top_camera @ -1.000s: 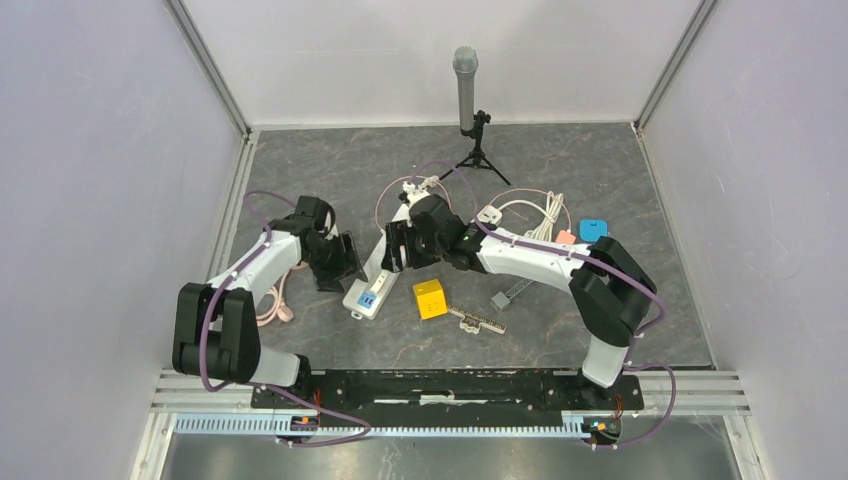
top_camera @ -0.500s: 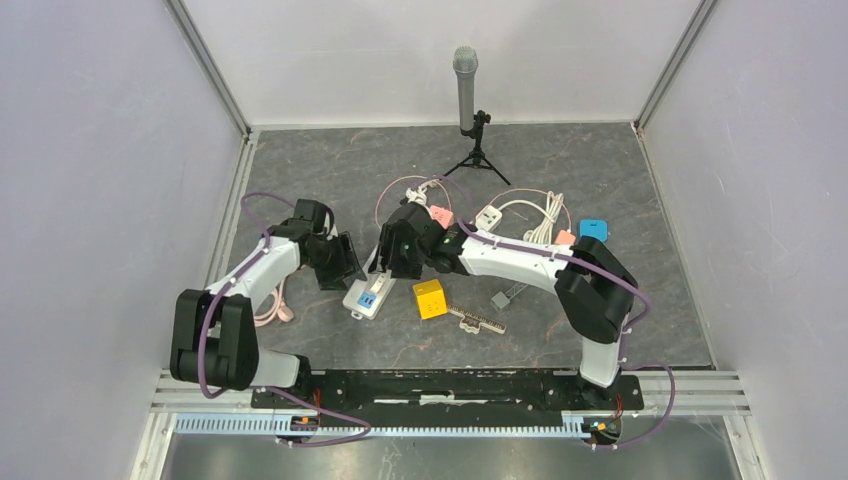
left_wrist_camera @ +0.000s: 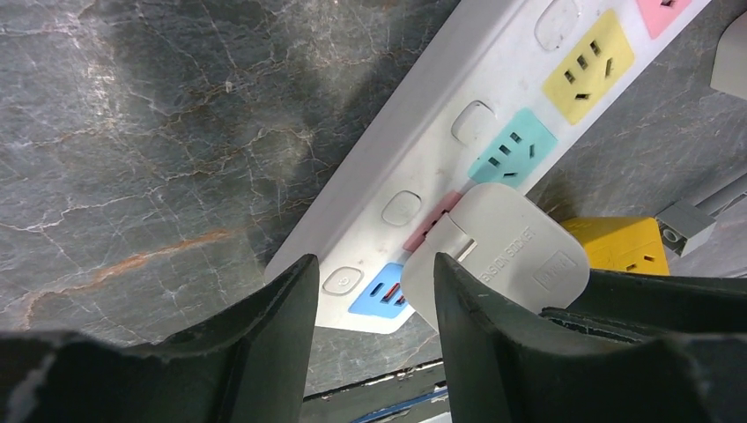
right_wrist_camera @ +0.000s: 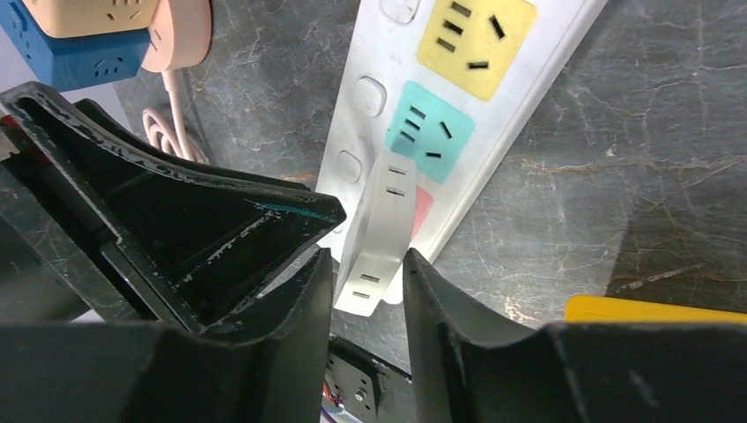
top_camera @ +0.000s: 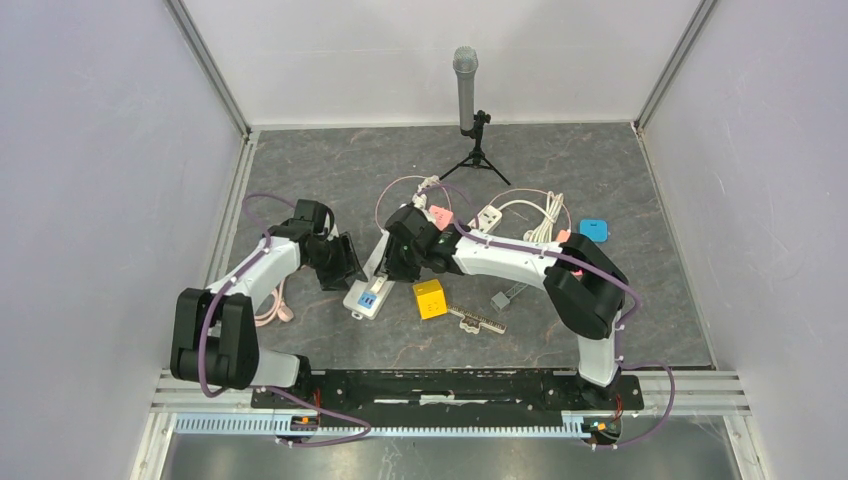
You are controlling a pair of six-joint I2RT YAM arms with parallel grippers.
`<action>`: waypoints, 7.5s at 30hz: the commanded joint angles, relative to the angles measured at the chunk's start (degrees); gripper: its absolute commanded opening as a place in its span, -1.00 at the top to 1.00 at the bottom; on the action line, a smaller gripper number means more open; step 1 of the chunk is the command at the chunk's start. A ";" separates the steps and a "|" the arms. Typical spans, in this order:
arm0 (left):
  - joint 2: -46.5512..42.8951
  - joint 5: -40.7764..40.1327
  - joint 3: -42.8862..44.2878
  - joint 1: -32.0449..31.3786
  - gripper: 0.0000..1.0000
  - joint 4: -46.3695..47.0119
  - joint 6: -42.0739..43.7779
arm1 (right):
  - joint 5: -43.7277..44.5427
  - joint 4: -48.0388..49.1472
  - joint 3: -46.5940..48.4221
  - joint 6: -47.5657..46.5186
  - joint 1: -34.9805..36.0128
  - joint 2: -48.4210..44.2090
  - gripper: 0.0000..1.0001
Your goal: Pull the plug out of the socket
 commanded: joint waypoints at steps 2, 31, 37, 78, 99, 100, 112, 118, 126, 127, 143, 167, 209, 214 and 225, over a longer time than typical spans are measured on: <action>1.18 2.29 -0.59 -0.19 -0.13 1.02 -0.90 | -2.05 3.58 -1.06 4.39 0.34 -0.25 0.35; 5.33 2.86 -0.41 -3.18 0.15 0.53 -0.75 | -4.41 6.22 -3.91 3.08 -1.44 -2.13 -0.10; 6.10 2.19 -0.10 -3.35 0.16 -0.01 -0.34 | -5.43 4.99 -4.01 2.23 -0.90 -1.68 0.41; 5.07 -7.94 1.22 -6.91 0.22 -4.62 0.47 | -11.06 16.99 -3.64 -5.36 -5.11 -8.79 1.00; 1.04 -8.14 8.56 -7.14 0.15 -7.05 2.02 | 1.01 6.48 -7.90 -15.41 -13.00 -20.58 1.00; 0.56 -7.88 9.61 -7.13 0.11 -7.29 2.02 | 2.80 5.78 -8.60 -16.82 -13.76 -22.25 1.00; -3.38 -14.39 19.98 -5.68 -0.50 -8.85 -0.09 | 7.13 3.09 -23.88 -36.94 -21.99 -39.81 1.00; -4.41 -26.48 23.93 -3.64 -1.00 -13.04 -1.85 | -4.19 2.99 -28.78 -41.94 -25.82 -39.80 1.00; -3.88 -30.02 24.71 1.74 -1.00 -15.15 -1.56 | -18.76 11.36 -37.50 -44.33 -31.62 -36.23 1.00; -3.47 -28.63 24.60 3.18 -1.00 -15.30 -1.83 | -19.98 11.88 -37.98 -44.07 -32.39 -35.28 1.00; 5.66 -31.71 28.10 14.73 -1.00 -16.98 -2.61 | -18.49 12.02 -40.52 -45.17 -40.51 -29.57 -0.22; 13.15 -9.46 24.11 24.42 -0.44 -7.03 -2.47 | -16.01 9.12 -31.38 -46.77 -40.45 -38.67 -0.46; -4.01 -2.65 4.54 23.72 -0.26 -0.05 -9.23 | 1.72 43.92 22.61 -38.51 -4.15 23.13 -0.46; -3.63 -1.23 5.17 23.72 -0.25 -0.21 -8.88 | -3.10 46.10 23.89 -38.50 -4.15 26.40 -0.39; -2.73 -2.06 6.44 23.72 -0.24 -1.00 -9.04 | -12.50 45.46 25.98 -37.26 -4.33 30.05 -0.09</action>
